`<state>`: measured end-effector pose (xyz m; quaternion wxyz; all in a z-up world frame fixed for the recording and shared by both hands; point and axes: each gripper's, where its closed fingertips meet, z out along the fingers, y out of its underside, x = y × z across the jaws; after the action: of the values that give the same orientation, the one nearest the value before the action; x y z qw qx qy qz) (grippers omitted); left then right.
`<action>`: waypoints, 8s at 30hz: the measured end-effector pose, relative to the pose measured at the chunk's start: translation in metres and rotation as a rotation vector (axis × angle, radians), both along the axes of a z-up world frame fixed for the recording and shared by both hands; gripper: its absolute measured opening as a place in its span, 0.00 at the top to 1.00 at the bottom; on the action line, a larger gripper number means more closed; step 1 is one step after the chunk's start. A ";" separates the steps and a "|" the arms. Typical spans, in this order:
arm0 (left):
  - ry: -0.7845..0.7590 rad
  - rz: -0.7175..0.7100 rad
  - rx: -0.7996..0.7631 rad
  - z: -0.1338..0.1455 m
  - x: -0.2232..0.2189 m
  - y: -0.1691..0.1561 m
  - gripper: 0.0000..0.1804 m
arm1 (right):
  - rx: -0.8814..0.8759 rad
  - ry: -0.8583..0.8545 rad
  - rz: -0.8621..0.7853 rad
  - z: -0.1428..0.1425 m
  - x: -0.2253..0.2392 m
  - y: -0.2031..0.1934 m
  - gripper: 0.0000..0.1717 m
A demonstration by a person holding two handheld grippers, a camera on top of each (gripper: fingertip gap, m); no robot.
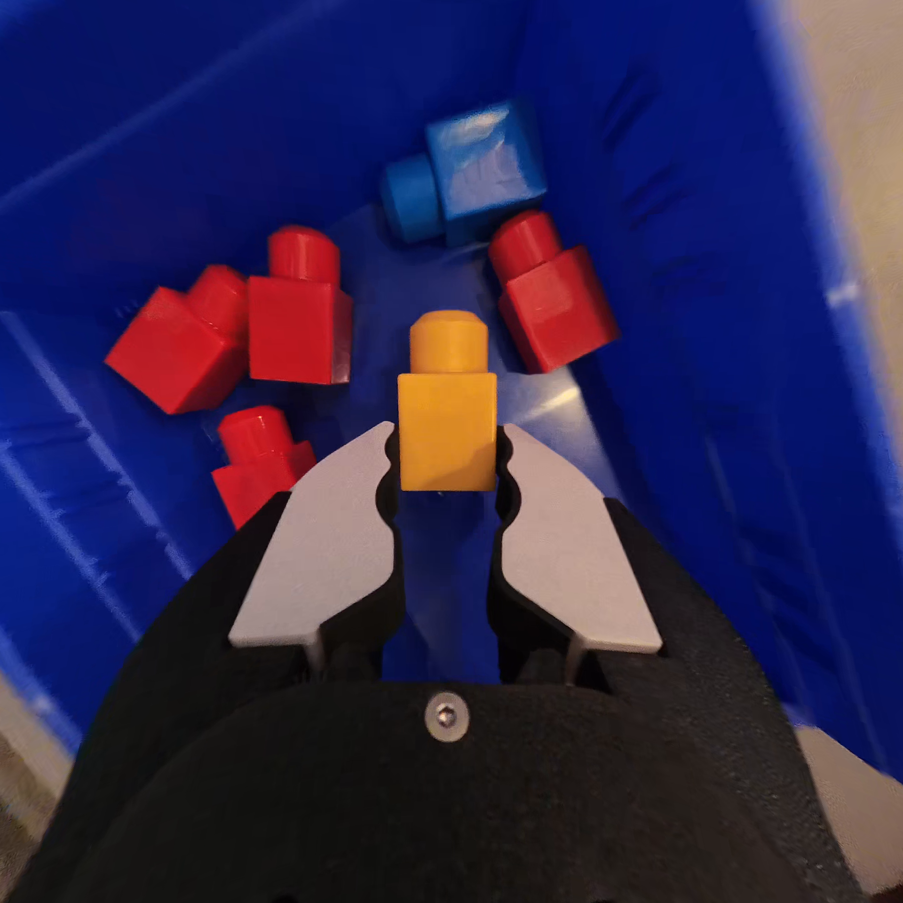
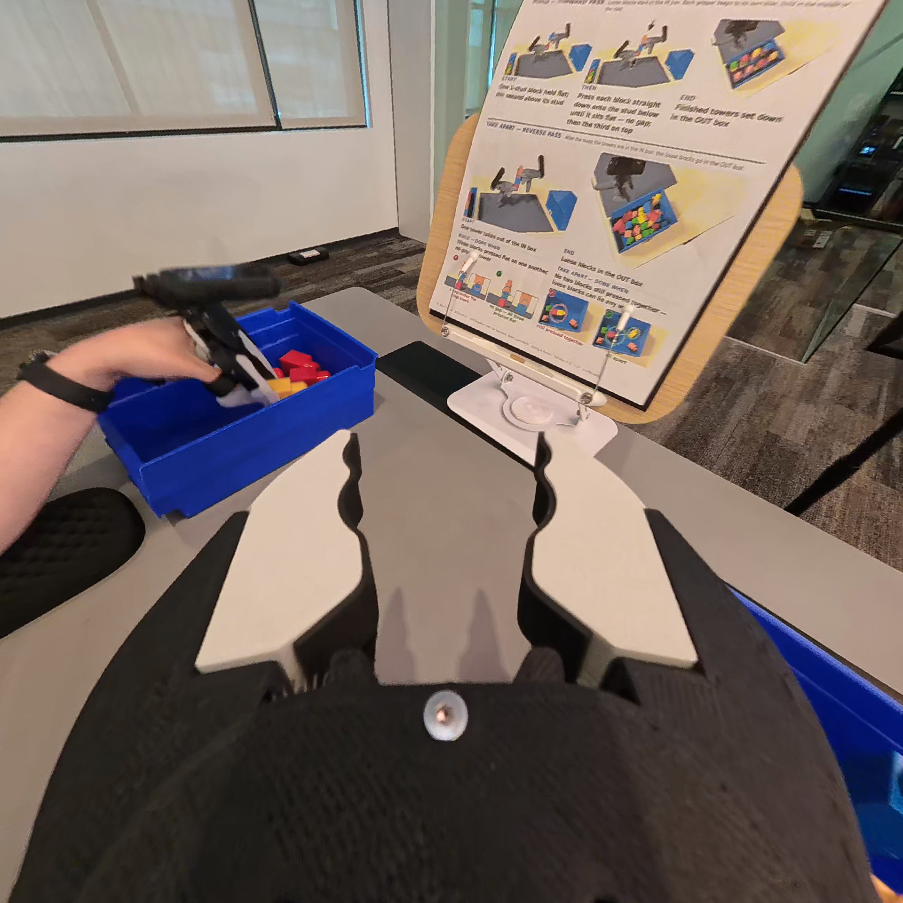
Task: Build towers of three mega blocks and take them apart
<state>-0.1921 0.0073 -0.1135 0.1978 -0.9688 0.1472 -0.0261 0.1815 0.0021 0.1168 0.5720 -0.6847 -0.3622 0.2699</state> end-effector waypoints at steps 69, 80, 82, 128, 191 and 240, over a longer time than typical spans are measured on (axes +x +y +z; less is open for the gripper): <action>-0.268 0.135 0.122 -0.014 0.041 0.038 0.68 | -0.305 -0.359 0.417 -0.223 -0.126 0.000 0.72; -0.349 0.170 0.050 -0.016 0.028 0.025 0.69 | -0.294 -0.407 0.416 -0.229 -0.124 -0.001 0.72; -0.339 0.177 0.040 -0.015 0.023 0.022 0.70 | -0.295 -0.412 0.418 -0.230 -0.125 -0.001 0.72; -0.432 -0.401 0.605 0.164 0.144 -0.019 0.73 | -0.113 -0.075 0.372 -0.076 -0.102 -0.026 0.82; -0.515 -0.261 0.530 0.144 0.091 0.015 0.80 | -0.128 -0.019 0.344 -0.099 -0.101 0.006 0.73; -0.827 -0.626 0.902 0.282 0.158 -0.101 0.80 | -0.341 -0.323 0.381 -0.221 -0.119 -0.010 0.69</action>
<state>-0.0337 -0.0932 0.1689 0.6050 -0.6140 0.3290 -0.3856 0.0620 -0.0075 -0.1042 0.3226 -0.7247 -0.5200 0.3168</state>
